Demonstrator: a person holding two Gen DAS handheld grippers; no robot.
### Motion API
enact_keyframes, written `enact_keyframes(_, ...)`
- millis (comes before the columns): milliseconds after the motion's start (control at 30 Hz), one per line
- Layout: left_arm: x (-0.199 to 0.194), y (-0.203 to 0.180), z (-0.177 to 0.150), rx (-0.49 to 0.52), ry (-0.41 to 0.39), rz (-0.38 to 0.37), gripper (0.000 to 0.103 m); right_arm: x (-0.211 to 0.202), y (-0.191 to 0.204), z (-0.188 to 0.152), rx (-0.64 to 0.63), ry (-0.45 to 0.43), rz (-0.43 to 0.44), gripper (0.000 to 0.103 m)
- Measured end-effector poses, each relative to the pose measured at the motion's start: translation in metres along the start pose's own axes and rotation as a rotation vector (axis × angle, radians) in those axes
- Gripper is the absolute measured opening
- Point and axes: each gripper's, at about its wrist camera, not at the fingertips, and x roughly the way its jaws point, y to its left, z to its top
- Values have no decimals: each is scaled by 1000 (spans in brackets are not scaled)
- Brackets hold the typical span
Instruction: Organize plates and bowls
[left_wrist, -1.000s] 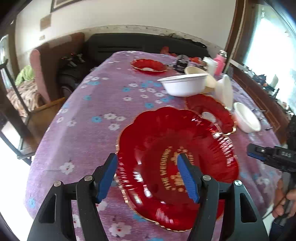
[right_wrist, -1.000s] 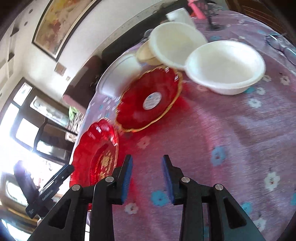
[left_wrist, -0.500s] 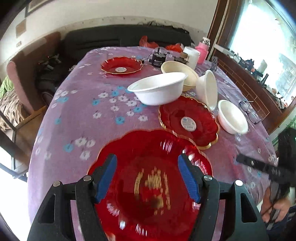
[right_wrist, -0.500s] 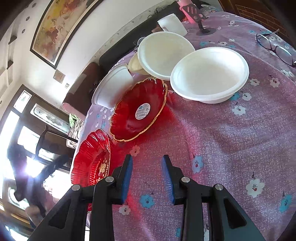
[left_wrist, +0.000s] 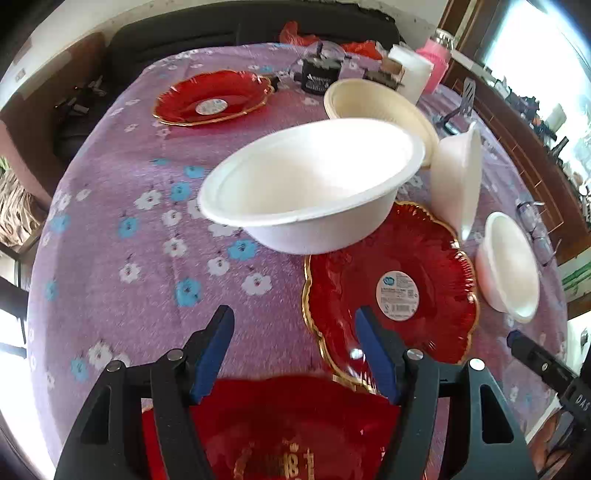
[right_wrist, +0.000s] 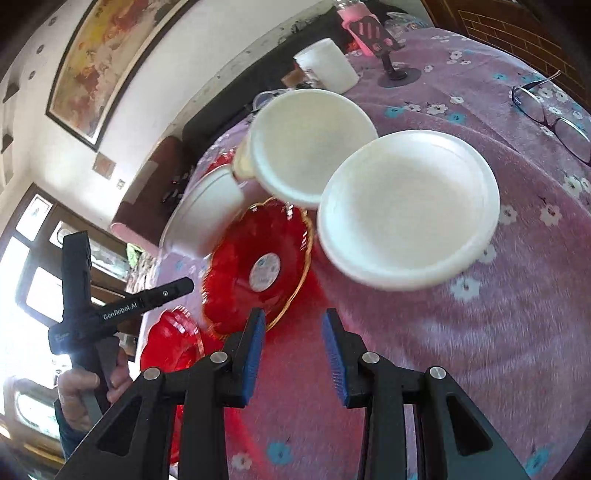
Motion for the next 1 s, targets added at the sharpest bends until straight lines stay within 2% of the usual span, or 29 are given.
enact_keyframes(100,9,-1,4,-6,14,9,64,13,-2,8,10,16,-6,35)
enact_keyframes(167,13,0,6,-6,20,17,58,20,-1,11,5,26,-6,35)
enact_keyframes(300,21,5,11,-31,43,-4,52,32,2,14,-1,43,-14,35)
enact_keyframes(400,28,8,14,-43,66,-22,36,41,3,16,-2,52,-21,33)
enact_keyframes(467,33,7,16,-51,86,-63,23,49,3,18,0,65,-27,29)
enact_keyframes(533,37,4,17,-56,103,-96,18,57,3,19,-1,81,-29,17)
enact_keyframes(567,38,0,17,-51,108,-105,17,59,3,18,0,81,-26,15)
enact_keyframes(667,35,-11,16,-16,88,-71,17,56,7,17,-27,51,-56,13)
enact_keyframes(1000,-12,-45,7,24,-13,-136,17,-6,14,19,-103,-96,-86,13)
